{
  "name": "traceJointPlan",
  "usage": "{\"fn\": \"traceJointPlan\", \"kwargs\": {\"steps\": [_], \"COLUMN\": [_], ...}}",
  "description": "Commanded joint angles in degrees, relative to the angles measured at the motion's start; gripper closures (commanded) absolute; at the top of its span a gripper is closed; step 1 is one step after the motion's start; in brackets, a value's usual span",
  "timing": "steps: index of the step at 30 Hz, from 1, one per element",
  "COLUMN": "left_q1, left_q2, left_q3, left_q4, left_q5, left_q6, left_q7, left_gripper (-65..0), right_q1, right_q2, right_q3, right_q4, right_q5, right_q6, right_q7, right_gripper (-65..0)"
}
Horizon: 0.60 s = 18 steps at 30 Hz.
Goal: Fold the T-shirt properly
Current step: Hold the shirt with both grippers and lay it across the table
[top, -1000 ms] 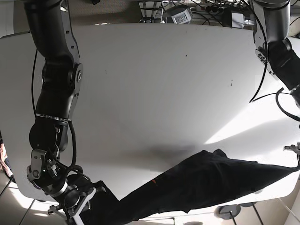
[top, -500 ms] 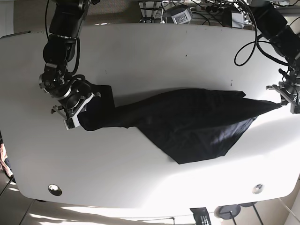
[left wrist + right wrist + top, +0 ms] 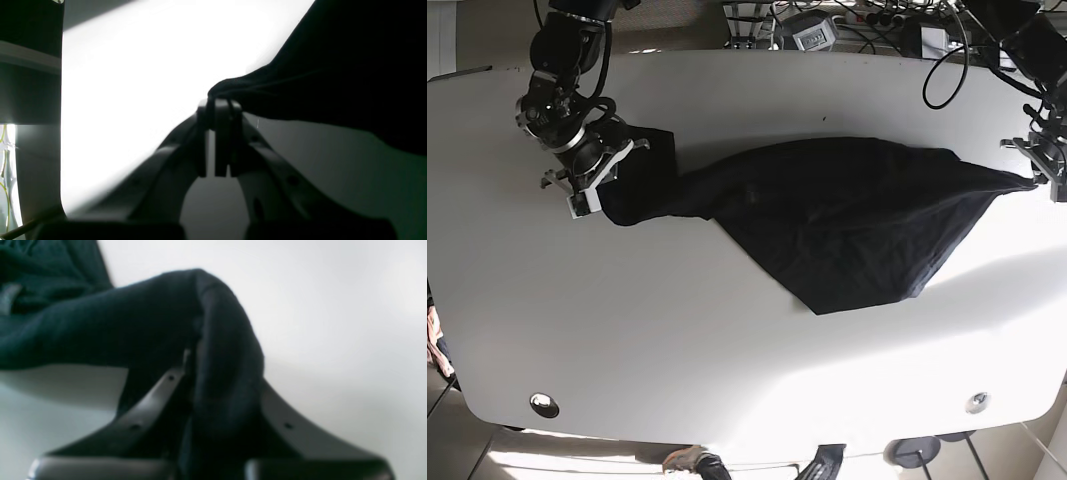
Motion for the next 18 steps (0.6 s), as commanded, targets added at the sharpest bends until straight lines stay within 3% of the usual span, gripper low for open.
{"fn": "traceJointPlan", "kwargs": {"steps": [1, 3, 4, 6, 8, 11, 15, 18], "left_q1": [0.9, 1.3, 1.2, 1.0, 0.8, -0.1, -1.5, -1.6], "left_q2": [-1.3, -1.3, -1.3, -1.3, -1.3, -1.3, -1.3, -1.3], "left_q3": [-0.5, -0.6, -0.6, -0.5, 0.0, 2.3, 3.7, 4.7], "left_q4": [2.8, 3.4, 3.4, 3.3, 3.2, 3.1, 3.0, 3.0], "left_q5": [-0.2, -0.1, 0.0, 0.0, 0.0, 0.0, 0.0, 0.0], "left_q6": [0.4, 0.4, 0.4, 0.4, 0.4, 0.4, 0.4, 0.4], "left_q7": [-0.8, -0.8, -0.8, -0.8, -0.8, -0.8, -0.8, -0.8], "left_gripper": [0.0, 0.0, 0.0, 0.0, 0.0, 0.0, 0.0, 0.0], "right_q1": [-0.2, -1.3, -2.5, -5.1, -5.4, -3.1, -1.3, -0.1], "right_q2": [-0.5, -0.6, -0.6, 0.3, 3.7, 7.2, 11.4, 12.3], "right_q3": [0.1, -0.2, -0.3, -0.3, -0.3, -0.1, 0.1, 0.2], "right_q4": [1.6, 4.4, 6.0, 10.8, 15.3, 16.2, 16.2, 16.1], "right_q5": [1.0, 2.6, 5.7, 15.2, 23.2, 34.0, 45.6, 47.8], "right_q6": [0.34, 0.34, 0.34, 0.34, 0.34, 0.34, 0.34, 0.34], "right_q7": [0.0, -1.4, -1.8, -4.7, -10.8, -17.4, -21.0, -21.2], "right_gripper": [-13.5, -25.7, -31.7, -46.5, -55.5, -56.9, -56.9, -56.9]}}
